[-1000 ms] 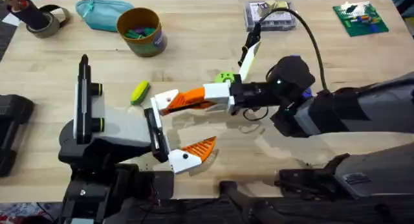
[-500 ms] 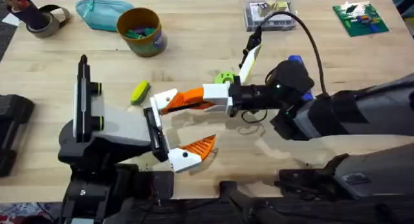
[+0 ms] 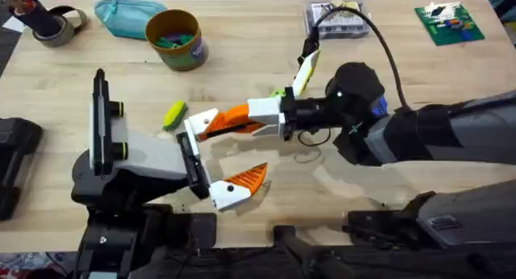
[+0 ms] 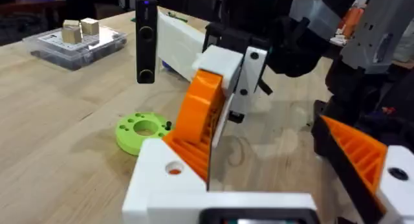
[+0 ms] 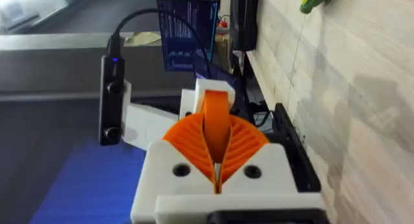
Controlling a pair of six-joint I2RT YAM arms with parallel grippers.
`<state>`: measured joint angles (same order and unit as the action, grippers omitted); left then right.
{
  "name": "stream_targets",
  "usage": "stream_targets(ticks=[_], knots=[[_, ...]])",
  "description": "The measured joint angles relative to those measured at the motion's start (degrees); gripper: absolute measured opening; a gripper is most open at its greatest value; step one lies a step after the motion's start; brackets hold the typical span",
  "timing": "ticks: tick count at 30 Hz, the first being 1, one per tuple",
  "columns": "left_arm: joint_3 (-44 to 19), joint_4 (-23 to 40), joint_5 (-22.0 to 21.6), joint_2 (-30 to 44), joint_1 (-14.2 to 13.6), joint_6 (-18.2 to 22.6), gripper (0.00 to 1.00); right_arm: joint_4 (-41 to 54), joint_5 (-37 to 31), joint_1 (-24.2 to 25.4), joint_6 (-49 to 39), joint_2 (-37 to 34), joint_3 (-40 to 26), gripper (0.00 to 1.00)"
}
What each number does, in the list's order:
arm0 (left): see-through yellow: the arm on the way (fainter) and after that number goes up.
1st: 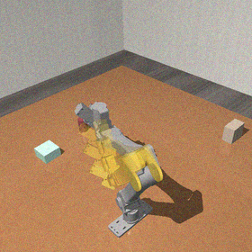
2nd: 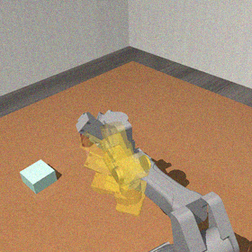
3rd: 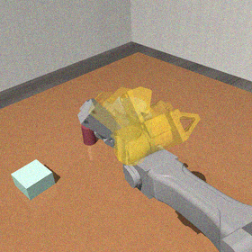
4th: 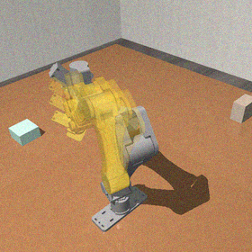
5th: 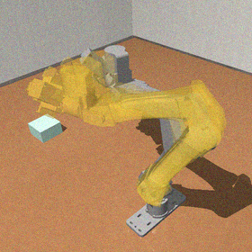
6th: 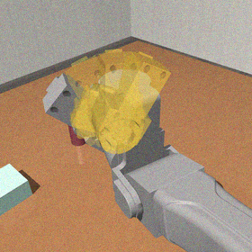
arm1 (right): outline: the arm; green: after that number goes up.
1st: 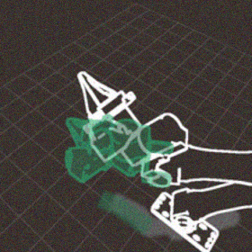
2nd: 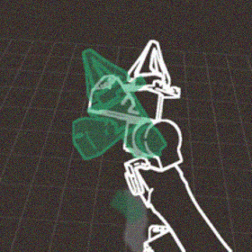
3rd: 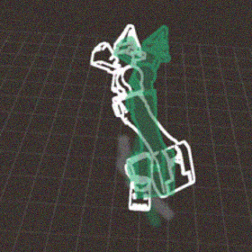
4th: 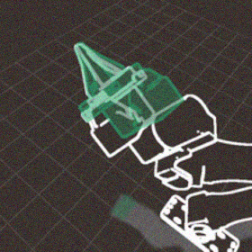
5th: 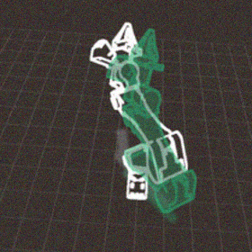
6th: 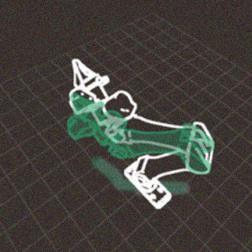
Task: Pick up the gripper from the table and insert it into the empty holder that is missing its gripper. Then pick up a screw, insert it into the mounting hole, and use the screwdriver to tighten it. Finally, clean up the table by picking up the vegetable and placing it into the bucket.
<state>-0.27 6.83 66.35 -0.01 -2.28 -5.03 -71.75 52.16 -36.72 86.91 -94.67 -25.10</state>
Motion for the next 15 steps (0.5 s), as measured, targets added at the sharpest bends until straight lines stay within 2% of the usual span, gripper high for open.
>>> stream_targets(ticks=[7,15], knots=[[0.0,-0.24,-1.73,0.0,0.42,-0.02,0.991,0.17,1.91,0.4,0.02,-2.95,-3.24,0.01],[0.0,-0.19,-1.28,0.02,0.39,-0.03,0.991,1.95,4.97,1.3,0.53,-3.11,-4.3,0.009]])
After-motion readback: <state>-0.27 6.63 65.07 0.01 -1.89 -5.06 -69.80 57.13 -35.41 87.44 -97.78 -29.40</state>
